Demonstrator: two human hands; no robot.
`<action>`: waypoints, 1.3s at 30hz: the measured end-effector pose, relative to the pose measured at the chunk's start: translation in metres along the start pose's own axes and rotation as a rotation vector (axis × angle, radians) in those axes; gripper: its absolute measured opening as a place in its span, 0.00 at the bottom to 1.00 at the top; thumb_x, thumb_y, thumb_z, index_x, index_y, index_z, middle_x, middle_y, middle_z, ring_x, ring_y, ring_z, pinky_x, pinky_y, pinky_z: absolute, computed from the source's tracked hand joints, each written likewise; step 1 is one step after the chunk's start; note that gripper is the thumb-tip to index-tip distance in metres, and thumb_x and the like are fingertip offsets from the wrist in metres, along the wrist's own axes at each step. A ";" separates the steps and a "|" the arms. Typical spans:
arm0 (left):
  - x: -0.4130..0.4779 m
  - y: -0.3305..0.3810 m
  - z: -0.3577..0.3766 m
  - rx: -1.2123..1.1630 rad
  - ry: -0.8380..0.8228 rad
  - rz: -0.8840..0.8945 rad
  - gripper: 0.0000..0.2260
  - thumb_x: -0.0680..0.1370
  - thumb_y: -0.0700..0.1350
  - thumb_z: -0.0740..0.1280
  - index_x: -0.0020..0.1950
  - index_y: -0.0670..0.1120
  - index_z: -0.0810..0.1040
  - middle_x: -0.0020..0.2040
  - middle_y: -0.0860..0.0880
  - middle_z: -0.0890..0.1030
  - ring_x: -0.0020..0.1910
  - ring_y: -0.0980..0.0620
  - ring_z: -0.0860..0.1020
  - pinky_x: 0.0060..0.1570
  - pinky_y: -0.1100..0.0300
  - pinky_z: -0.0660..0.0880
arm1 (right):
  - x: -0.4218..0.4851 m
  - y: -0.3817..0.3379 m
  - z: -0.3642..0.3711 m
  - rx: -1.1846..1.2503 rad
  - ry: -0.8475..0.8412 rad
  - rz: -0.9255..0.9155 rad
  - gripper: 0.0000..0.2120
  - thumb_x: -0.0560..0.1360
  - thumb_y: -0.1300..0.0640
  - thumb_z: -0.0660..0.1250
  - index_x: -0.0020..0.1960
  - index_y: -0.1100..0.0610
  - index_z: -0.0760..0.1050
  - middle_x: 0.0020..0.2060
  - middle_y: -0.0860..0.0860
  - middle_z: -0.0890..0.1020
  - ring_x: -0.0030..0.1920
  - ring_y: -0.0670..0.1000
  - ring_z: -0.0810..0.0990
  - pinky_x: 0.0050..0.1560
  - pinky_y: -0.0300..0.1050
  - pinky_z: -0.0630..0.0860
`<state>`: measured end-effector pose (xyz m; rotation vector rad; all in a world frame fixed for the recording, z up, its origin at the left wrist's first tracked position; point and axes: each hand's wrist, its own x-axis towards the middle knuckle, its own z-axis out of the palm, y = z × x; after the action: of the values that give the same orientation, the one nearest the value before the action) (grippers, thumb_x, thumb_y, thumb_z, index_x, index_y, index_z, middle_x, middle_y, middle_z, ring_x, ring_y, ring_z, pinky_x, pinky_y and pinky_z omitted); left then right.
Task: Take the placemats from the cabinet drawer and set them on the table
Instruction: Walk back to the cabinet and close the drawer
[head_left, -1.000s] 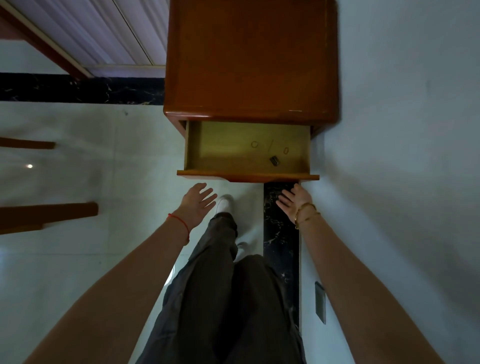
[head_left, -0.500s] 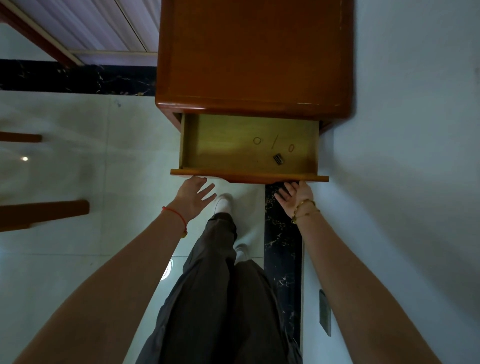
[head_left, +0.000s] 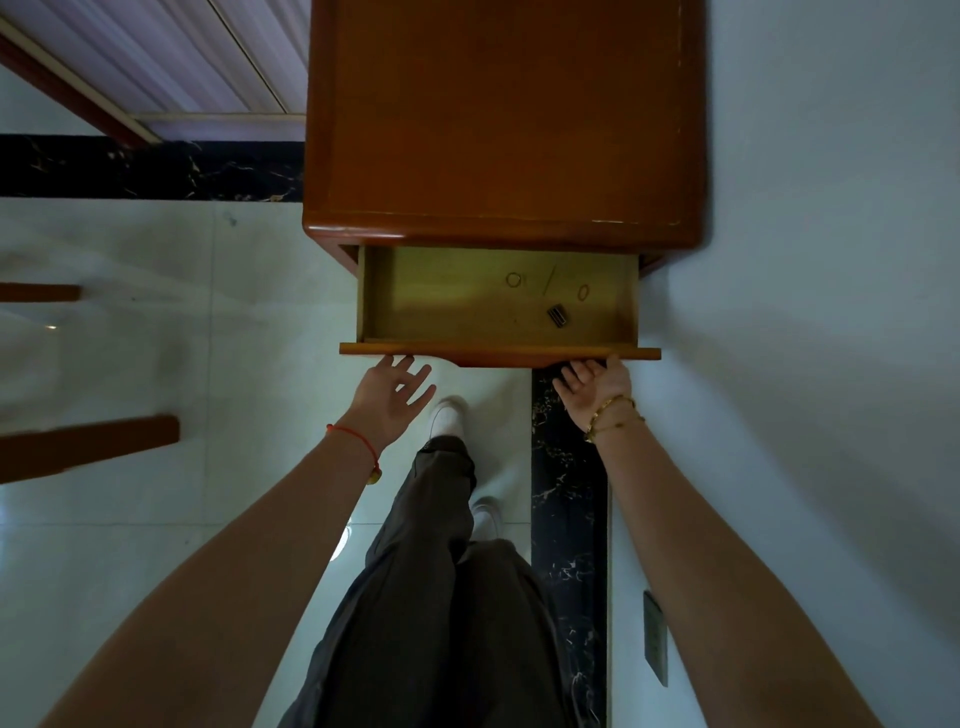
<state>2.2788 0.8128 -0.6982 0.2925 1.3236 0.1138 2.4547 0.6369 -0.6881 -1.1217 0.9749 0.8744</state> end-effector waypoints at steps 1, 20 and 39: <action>0.001 0.002 0.002 0.006 0.001 0.001 0.25 0.82 0.31 0.50 0.78 0.45 0.62 0.77 0.46 0.66 0.71 0.40 0.70 0.65 0.43 0.71 | 0.001 -0.002 0.003 0.003 0.001 0.003 0.28 0.83 0.46 0.46 0.78 0.60 0.50 0.76 0.57 0.60 0.77 0.57 0.57 0.76 0.54 0.54; 0.019 0.040 0.046 0.000 -0.009 0.031 0.32 0.78 0.27 0.51 0.80 0.49 0.58 0.78 0.46 0.65 0.72 0.41 0.70 0.65 0.45 0.71 | 0.025 -0.037 0.044 0.004 -0.045 -0.005 0.31 0.82 0.42 0.46 0.78 0.60 0.49 0.76 0.57 0.59 0.77 0.56 0.56 0.77 0.54 0.53; 0.034 0.081 0.086 0.020 -0.044 0.060 0.36 0.76 0.25 0.51 0.80 0.50 0.55 0.78 0.47 0.64 0.68 0.43 0.73 0.69 0.45 0.69 | 0.042 -0.071 0.089 0.019 -0.095 -0.035 0.35 0.80 0.37 0.46 0.78 0.59 0.50 0.76 0.57 0.59 0.77 0.56 0.56 0.76 0.55 0.53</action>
<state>2.3770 0.8864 -0.6896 0.3498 1.2734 0.1442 2.5507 0.7117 -0.6924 -1.0685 0.8818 0.8808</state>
